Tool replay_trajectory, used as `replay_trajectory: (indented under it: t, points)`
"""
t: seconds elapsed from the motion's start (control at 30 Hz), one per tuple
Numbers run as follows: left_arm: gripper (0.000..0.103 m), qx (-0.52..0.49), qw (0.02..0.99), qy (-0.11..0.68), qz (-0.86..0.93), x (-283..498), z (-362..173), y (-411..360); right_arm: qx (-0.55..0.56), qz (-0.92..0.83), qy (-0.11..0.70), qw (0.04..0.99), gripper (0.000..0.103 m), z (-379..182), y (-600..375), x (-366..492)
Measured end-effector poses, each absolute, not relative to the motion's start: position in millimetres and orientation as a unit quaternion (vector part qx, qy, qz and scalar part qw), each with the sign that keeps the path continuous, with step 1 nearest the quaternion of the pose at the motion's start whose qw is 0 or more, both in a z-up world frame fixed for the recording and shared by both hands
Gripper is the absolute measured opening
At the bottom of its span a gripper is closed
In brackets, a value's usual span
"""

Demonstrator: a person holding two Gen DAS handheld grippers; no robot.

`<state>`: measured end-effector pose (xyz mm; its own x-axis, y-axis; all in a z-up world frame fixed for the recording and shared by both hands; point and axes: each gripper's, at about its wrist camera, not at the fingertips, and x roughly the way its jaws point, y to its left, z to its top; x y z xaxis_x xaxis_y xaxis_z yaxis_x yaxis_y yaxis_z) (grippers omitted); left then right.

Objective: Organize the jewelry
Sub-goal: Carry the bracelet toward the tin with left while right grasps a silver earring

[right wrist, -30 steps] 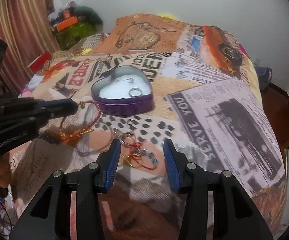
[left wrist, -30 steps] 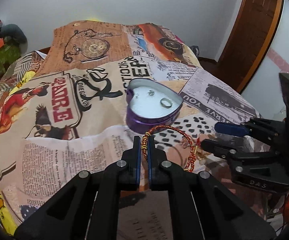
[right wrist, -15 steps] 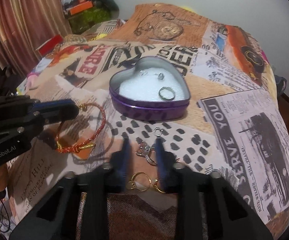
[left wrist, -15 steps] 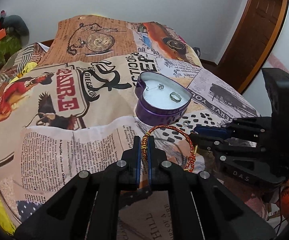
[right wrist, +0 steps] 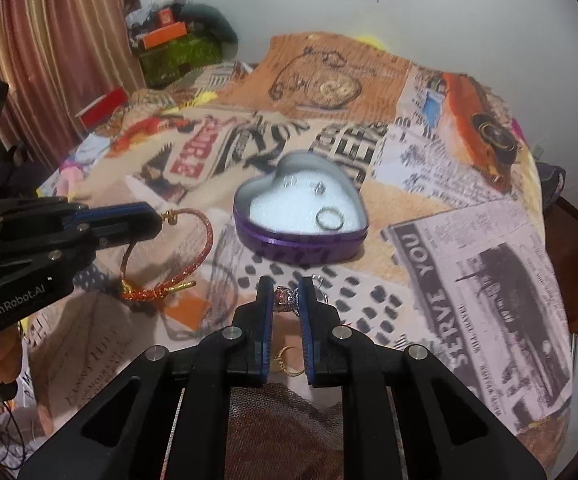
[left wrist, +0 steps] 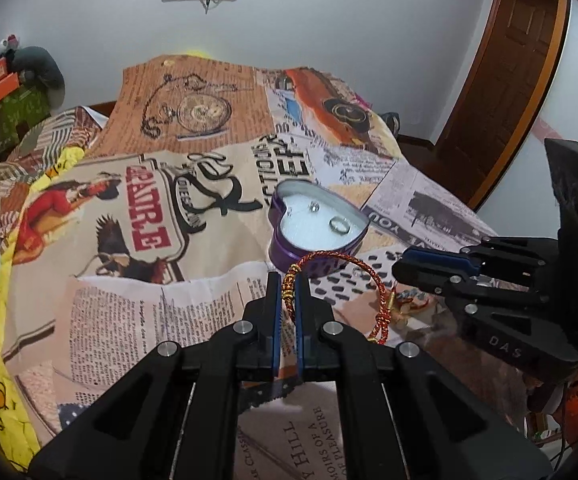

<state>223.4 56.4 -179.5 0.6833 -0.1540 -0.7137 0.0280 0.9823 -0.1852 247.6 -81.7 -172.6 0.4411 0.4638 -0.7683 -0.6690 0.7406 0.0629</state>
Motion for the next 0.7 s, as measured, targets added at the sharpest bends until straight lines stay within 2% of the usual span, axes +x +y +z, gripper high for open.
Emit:
replay_trajectory:
  t: [0.37,0.7]
  points:
    - [0.004,-0.075,0.925,0.371,-0.039,231,-156,57,-0.107,0.331,0.362,0.865,0.011,-138,-88,245]
    - [0.004,-0.068,0.927,0.368,-0.030,259,-158,56,-0.093,0.333,0.340,0.875,0.011,-126,-86,263]
